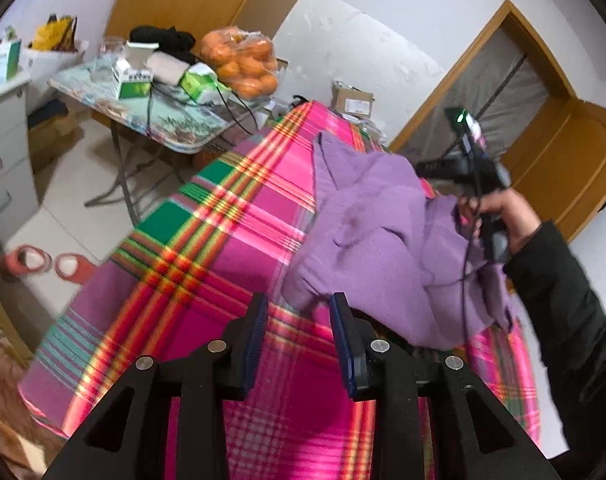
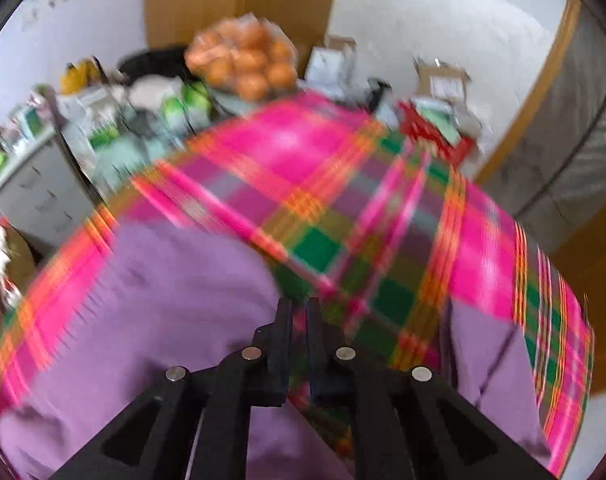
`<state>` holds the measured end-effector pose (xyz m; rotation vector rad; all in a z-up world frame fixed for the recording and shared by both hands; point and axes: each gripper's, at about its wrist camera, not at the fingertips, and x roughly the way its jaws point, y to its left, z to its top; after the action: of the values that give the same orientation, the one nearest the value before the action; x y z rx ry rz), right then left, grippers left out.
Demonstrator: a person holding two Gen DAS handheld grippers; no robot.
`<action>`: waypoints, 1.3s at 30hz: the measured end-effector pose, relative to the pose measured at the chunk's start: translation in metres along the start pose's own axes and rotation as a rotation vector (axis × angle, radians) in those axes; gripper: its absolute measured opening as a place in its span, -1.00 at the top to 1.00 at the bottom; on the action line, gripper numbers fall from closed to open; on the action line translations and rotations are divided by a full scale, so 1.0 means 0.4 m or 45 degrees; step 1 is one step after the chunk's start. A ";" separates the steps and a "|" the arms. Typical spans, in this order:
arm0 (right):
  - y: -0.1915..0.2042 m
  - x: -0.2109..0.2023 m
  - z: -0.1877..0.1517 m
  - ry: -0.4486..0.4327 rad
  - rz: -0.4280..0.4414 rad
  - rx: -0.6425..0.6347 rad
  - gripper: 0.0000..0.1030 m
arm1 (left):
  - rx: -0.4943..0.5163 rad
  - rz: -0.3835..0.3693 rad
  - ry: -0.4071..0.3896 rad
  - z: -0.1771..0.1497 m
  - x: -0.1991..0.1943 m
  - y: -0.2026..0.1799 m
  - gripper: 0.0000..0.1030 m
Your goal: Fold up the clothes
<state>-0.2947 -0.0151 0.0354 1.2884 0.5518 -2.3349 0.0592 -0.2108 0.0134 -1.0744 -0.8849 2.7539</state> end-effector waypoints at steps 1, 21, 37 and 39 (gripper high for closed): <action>-0.009 -0.002 -0.010 -0.010 0.026 0.017 0.88 | -0.020 -0.019 0.019 -0.004 0.003 0.002 0.36; 0.027 -0.224 -0.183 -0.274 0.347 0.024 0.71 | -0.525 -0.216 0.052 0.080 0.118 0.055 0.79; 0.053 -0.259 -0.108 -0.340 0.368 -0.081 0.57 | -0.190 0.030 0.003 0.020 0.009 0.056 0.86; 0.075 -0.233 -0.073 -0.308 0.374 -0.128 0.52 | -0.217 -0.011 0.032 0.000 0.010 0.073 0.86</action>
<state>-0.2132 -0.0096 0.0968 0.9526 0.3684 -2.1471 0.0607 -0.2342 -0.0044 -1.1239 -1.1355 2.6922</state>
